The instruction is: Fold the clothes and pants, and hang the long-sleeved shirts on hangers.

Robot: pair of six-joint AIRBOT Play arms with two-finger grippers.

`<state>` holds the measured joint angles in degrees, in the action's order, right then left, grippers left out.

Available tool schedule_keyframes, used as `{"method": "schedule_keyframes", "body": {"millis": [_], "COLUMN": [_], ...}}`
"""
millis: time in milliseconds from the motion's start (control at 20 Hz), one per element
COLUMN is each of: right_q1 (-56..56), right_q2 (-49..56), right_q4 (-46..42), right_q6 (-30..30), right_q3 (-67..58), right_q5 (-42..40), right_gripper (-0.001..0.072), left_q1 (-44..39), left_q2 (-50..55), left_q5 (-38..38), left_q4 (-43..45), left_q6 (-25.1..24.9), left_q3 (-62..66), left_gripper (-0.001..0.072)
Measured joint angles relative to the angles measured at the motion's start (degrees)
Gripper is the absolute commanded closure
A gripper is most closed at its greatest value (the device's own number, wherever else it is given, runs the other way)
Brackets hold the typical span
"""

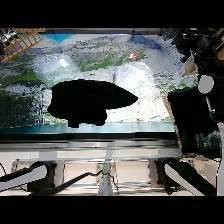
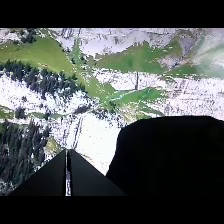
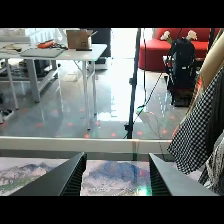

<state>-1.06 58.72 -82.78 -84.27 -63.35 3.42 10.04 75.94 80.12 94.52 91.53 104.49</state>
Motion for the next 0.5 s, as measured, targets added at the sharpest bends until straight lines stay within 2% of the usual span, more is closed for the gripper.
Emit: {"method": "schedule_keyframes", "body": {"millis": [400,450,500], "right_q1": [0.0,0.0,0.0], "right_q2": [0.0,0.0,0.0], "right_q4": [0.0,0.0,0.0], "right_q6": [0.0,0.0,0.0], "right_q3": [0.0,0.0,0.0], "right_q5": [0.0,0.0,0.0], "right_gripper": [0.0246,0.0246,0.0246], "left_q1": [0.0,0.0,0.0], "left_q2": [0.1,0.3,0.5], "left_q5": [0.0,-0.1,-0.3], "left_q4": [0.0,0.0,0.0], "left_q6": [0.0,0.0,0.0], "left_q3": [0.0,0.0,0.0], "left_gripper": [0.0686,0.06,0.031]}}
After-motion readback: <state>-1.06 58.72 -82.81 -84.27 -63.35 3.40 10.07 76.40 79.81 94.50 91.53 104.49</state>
